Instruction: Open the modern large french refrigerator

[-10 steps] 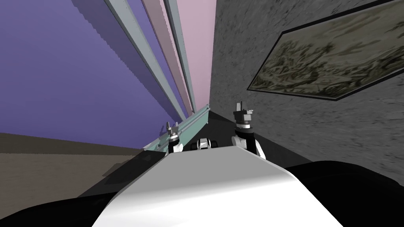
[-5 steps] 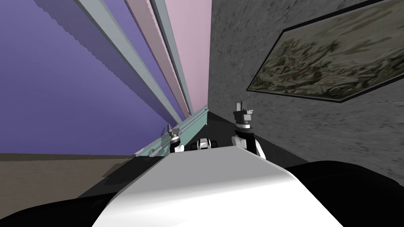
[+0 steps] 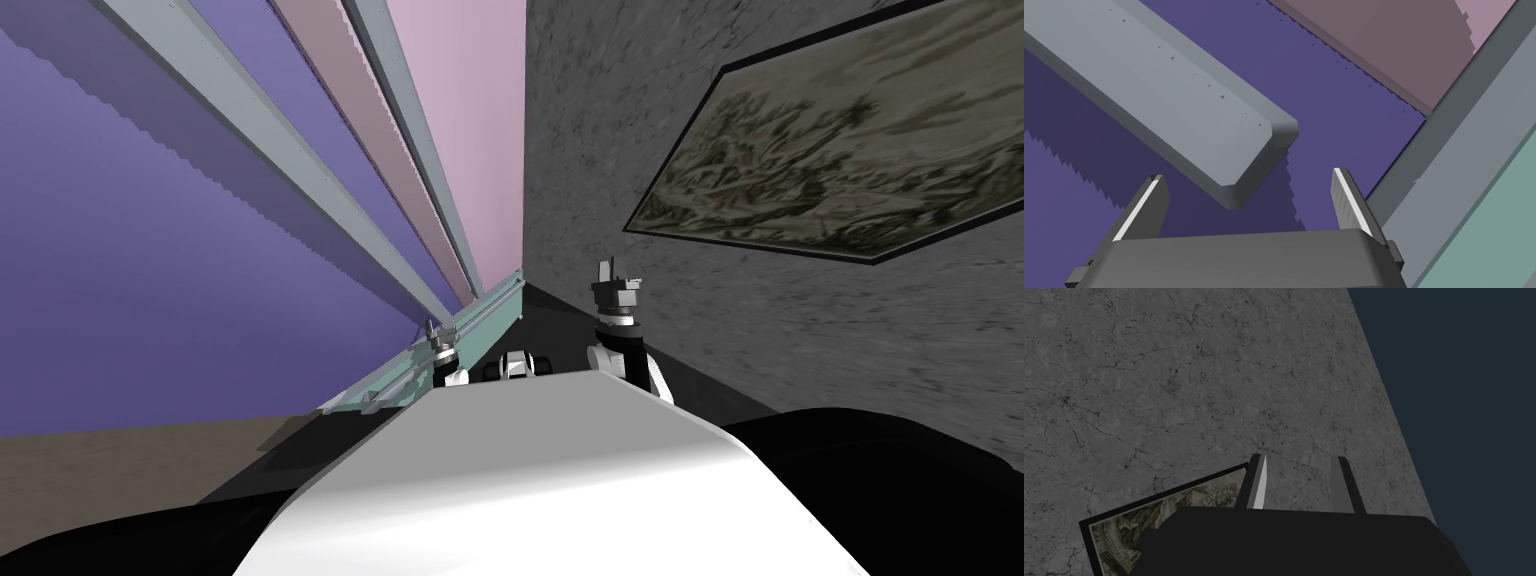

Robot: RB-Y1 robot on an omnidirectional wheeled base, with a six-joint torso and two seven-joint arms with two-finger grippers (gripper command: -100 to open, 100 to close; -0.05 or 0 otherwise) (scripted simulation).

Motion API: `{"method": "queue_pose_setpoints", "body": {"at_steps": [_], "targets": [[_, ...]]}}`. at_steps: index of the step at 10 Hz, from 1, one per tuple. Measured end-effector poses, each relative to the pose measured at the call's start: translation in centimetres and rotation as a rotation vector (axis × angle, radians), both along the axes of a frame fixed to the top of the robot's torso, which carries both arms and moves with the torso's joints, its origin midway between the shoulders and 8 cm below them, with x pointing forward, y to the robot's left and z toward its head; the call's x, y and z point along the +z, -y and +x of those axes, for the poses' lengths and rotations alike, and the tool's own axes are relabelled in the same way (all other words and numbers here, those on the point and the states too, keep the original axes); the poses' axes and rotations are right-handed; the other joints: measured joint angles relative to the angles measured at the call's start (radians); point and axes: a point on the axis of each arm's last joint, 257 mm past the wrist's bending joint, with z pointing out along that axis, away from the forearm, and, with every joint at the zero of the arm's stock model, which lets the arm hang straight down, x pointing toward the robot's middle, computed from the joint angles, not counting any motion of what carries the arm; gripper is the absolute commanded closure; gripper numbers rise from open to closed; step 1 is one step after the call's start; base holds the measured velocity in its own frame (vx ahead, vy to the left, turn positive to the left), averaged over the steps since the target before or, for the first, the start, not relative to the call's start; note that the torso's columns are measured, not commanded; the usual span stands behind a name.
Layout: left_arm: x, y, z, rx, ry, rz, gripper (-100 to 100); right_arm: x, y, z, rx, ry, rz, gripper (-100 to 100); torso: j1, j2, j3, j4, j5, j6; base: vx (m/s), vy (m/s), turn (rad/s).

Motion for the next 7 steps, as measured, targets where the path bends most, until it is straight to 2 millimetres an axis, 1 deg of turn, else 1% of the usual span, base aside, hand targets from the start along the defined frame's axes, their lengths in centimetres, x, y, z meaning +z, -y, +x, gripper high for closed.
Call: {"method": "queue_pose_setpoints", "body": {"at_steps": [4,5,7], "targets": [[1.4,-0.3,1.6,-0.006,0.003,0.002,-100,0.0,0.0,0.0,0.0,0.0,0.0,0,-0.002,-0.002,-0.001,-0.001,0.0,0.0,0.01,0.001,0.012],[1.4,-0.3,1.7,-0.007,0.001,0.002,100,0.0,0.0,0.0,0.0,0.0,0.0,0,-0.002,-0.003,-0.001,-0.001,0.0,0.0,-0.009,0.004,-0.021],[1.0,-0.4,0.8,-0.001,0.005,0.002,100,0.0,0.0,0.0,0.0,0.0,0.0,0,-0.003,-0.003,-0.001,-0.003,0.002,0.001,-0.016,0.011,-0.013]]}}
